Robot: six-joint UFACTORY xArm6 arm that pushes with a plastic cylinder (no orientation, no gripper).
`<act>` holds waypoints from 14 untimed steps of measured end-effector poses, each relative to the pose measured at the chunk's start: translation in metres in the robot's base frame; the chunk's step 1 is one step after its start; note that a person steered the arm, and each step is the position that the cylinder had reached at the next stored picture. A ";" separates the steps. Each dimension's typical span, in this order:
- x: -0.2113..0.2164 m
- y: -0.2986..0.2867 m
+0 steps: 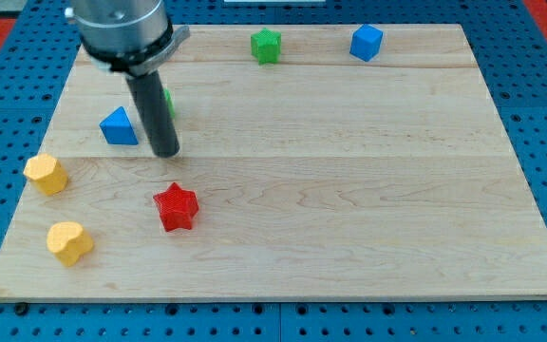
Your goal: Place the green circle to the right of the blue triangle
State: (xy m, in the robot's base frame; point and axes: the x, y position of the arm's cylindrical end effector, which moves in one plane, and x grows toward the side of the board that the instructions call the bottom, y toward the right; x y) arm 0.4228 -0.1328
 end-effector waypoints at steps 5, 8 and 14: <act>-0.077 -0.048; -0.079 -0.030; -0.005 -0.019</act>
State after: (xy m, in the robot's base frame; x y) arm 0.4180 -0.1515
